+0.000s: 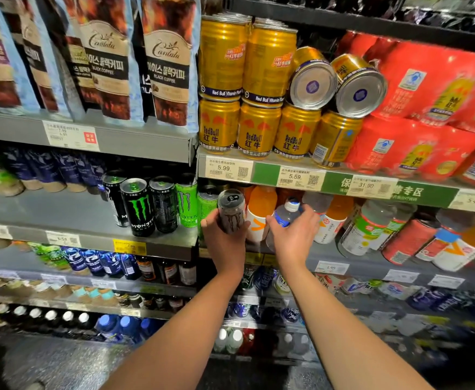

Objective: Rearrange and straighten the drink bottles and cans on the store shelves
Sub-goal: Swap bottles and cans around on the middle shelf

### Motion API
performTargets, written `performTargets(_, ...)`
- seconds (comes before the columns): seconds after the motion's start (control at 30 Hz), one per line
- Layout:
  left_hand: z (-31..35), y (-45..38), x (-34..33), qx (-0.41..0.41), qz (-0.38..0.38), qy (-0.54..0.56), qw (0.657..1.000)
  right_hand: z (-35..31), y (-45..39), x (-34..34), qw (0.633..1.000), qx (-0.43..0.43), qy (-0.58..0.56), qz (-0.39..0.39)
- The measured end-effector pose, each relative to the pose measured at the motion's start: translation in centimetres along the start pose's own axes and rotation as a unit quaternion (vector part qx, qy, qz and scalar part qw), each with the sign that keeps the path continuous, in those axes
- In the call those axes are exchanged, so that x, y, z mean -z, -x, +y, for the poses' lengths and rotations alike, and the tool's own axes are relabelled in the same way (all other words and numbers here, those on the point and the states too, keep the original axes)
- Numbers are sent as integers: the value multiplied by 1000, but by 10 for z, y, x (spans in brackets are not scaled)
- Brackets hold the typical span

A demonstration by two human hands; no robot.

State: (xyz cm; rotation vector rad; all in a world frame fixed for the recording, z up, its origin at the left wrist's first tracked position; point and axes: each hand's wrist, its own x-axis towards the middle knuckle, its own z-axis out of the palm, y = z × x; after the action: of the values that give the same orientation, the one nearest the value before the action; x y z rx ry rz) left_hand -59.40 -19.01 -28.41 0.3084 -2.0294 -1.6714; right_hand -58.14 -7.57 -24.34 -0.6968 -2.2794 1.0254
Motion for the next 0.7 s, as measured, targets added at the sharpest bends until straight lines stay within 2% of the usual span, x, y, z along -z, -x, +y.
performTargets(0.3,-3,2,-18,-5,10,-42,999,6,1,-5,998,-35,-52,8)
performTargets(0.53,10,3,-20,14,13,-46,999,18,9,-1,993,-21,-112,-31)
performTargets(0.7,9,3,-19,27,13,-24,999,23,4,-5,984,-83,-156,-33)
